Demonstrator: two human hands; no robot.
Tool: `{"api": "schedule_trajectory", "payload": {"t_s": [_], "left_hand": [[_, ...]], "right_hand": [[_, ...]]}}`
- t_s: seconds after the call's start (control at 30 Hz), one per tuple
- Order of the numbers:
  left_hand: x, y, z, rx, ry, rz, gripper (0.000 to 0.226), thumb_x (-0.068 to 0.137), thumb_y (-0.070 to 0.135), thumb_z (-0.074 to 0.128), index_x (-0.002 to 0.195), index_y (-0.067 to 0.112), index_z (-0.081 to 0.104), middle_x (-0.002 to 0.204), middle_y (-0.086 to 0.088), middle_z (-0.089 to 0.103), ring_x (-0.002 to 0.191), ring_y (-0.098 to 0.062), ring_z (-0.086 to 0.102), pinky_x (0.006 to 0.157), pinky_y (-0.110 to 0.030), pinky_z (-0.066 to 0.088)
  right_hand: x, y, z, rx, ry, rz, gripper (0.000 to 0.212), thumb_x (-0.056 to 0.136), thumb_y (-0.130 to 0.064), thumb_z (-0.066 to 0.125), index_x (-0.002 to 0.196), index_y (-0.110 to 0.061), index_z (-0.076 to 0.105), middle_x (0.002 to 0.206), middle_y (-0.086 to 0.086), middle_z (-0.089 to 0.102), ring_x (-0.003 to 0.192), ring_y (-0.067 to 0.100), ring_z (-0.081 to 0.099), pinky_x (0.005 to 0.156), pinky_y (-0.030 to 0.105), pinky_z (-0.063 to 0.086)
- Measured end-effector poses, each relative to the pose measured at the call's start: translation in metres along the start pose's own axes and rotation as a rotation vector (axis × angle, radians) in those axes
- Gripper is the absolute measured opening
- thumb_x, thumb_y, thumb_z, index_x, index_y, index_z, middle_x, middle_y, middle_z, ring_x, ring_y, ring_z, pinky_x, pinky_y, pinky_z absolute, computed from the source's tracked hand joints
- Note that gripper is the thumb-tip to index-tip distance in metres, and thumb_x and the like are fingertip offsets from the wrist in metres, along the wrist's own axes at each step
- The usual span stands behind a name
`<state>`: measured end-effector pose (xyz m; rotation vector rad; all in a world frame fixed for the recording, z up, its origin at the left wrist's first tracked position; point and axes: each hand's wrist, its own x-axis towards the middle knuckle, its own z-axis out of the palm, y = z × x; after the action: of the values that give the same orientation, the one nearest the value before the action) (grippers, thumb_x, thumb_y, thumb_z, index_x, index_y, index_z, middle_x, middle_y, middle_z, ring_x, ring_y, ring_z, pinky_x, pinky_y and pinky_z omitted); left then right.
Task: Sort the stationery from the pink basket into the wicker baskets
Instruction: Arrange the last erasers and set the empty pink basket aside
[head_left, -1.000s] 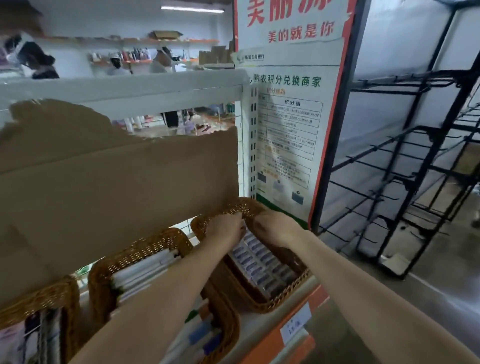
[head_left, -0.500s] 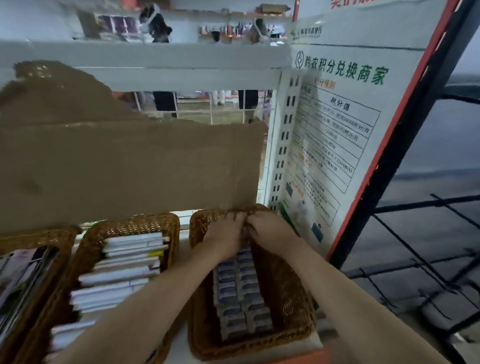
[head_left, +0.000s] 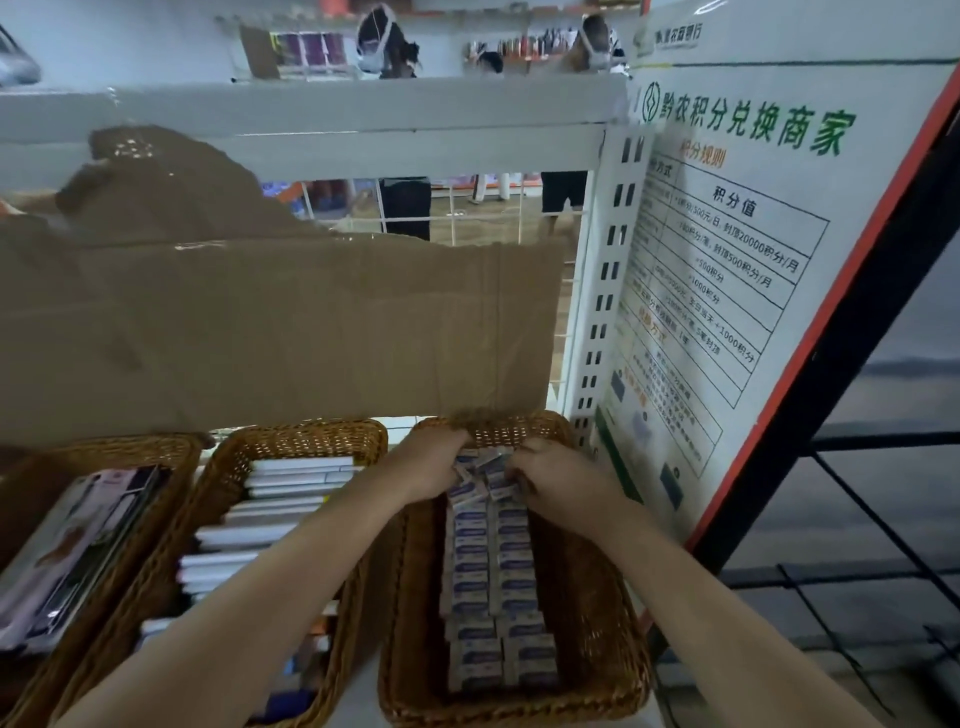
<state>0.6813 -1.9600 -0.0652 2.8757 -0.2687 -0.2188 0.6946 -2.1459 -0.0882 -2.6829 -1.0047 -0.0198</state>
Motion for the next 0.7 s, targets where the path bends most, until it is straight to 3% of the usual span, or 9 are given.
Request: {"api": "schedule_trajectory", "payload": {"t_s": [0.1,0.23,0.33,0.47,0.7], "left_hand": [[0.006,0.000,0.002,0.062,0.049,-0.021,0.031,0.091,0.009,0.053,0.121,0.012,0.058,0.123,-0.009,0.056,0.113,-0.021,0.050,0.073,-0.018,0.030],[0.010,-0.003,0.001,0.191,-0.051,0.024,0.025,0.089,0.012,0.057,0.114,0.009,0.062,0.118,-0.011,0.058,0.109,-0.023,0.052,0.077,-0.023,0.035],[0.006,-0.008,-0.001,0.247,-0.014,0.071,0.024,0.089,0.019,0.060,0.112,0.010,0.062,0.116,-0.009,0.058,0.108,-0.023,0.053,0.081,-0.027,0.038],[-0.013,-0.005,-0.011,0.180,0.113,0.096,0.023,0.089,0.025,0.062,0.110,0.017,0.062,0.111,-0.003,0.059,0.102,-0.018,0.054,0.068,-0.025,0.032],[-0.082,0.018,-0.008,0.022,0.132,0.147,0.029,0.089,0.036,0.062,0.117,0.029,0.059,0.108,0.013,0.053,0.092,-0.001,0.045,0.074,-0.017,0.037]], "right_hand": [[0.004,-0.004,0.007,-0.082,-0.038,-0.025,0.027,0.090,-0.022,0.054,0.116,-0.013,0.057,0.116,0.005,0.052,0.109,0.021,0.048,0.084,0.034,0.047],[0.008,-0.004,0.007,-0.044,-0.047,-0.012,0.030,0.089,-0.021,0.056,0.117,-0.010,0.055,0.118,0.007,0.053,0.111,0.021,0.046,0.088,0.028,0.040],[0.001,-0.004,0.000,0.045,-0.008,0.036,0.023,0.088,-0.025,0.059,0.107,-0.013,0.057,0.109,0.004,0.057,0.102,0.018,0.050,0.080,0.026,0.041],[-0.017,-0.013,-0.015,0.305,0.030,0.131,0.022,0.087,-0.030,0.064,0.105,-0.023,0.054,0.106,-0.007,0.059,0.093,0.006,0.053,0.071,0.014,0.041],[-0.068,-0.039,-0.032,0.671,0.049,0.178,0.020,0.083,-0.016,0.070,0.094,-0.028,0.058,0.104,-0.008,0.063,0.100,0.008,0.060,0.089,0.035,0.050]]}}
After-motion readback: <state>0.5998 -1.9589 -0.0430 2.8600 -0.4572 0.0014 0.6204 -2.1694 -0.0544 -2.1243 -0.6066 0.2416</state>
